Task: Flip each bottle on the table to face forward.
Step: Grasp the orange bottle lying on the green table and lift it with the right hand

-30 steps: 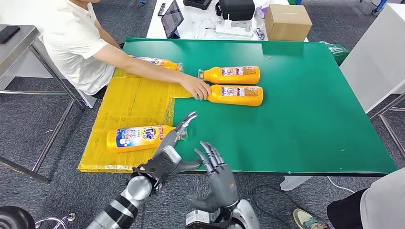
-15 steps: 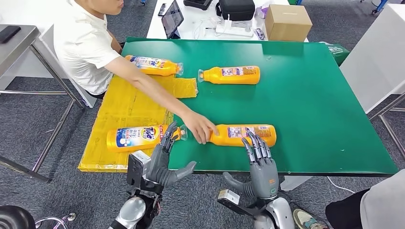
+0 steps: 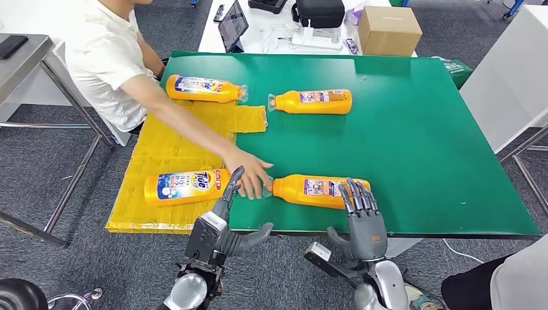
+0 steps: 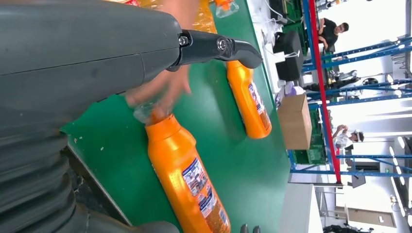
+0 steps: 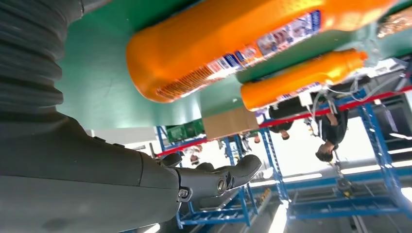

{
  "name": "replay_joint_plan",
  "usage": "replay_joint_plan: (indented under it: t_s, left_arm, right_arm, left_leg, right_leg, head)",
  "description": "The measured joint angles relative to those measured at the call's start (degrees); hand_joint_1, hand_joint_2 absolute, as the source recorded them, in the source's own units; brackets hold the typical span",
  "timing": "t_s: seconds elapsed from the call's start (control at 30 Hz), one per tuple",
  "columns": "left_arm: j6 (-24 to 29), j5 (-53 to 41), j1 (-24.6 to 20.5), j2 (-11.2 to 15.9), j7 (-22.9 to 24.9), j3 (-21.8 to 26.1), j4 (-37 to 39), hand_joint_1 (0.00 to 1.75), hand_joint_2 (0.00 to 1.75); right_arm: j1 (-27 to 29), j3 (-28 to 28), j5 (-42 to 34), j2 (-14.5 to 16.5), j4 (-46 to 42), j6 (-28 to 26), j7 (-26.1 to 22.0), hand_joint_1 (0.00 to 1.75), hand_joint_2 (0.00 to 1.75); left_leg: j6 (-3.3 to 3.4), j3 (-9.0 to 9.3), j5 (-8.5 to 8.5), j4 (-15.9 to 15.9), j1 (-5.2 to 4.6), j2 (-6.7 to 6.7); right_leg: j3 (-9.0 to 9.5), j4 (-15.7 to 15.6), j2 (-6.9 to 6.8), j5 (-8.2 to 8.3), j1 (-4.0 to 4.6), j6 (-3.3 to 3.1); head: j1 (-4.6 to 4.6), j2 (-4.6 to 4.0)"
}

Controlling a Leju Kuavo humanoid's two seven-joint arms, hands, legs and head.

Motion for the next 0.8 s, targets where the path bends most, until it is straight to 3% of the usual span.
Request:
replay_joint_plan:
  t_s: [0.23, 0.8]
  left_arm:
    - [1.5, -4.5, -0.5, 0.0, 3.1, -1.0, 1.4, 0.00, 1.75]
    - [1.7, -5.8, -3.2, -0.7, 4.0, -1.1, 8.6, 0.00, 1.75]
  right_arm:
    - [-5.5, 0.3, -0.7, -3.4, 9.3, 0.0, 6.3, 0.00, 1.75]
    - [-14.3, 2.7, -1.0, -7.4, 22.8, 0.0, 9.9, 0.00, 1.75]
  left_leg:
    - [0.00, 0.00, 0.00, 0.0, -0.01, -0.01]
    - [0.02, 0.02, 0.02, 0.0, -0.01, 0.02]
  right_leg:
    - [0.00, 0.0, 0.00, 0.00, -0.01, 0.01]
    - [0.03, 0.0, 0.01, 0.03, -0.01, 0.01]
  head:
    - [0.00, 0.00]
    - [-0.01, 0.00]
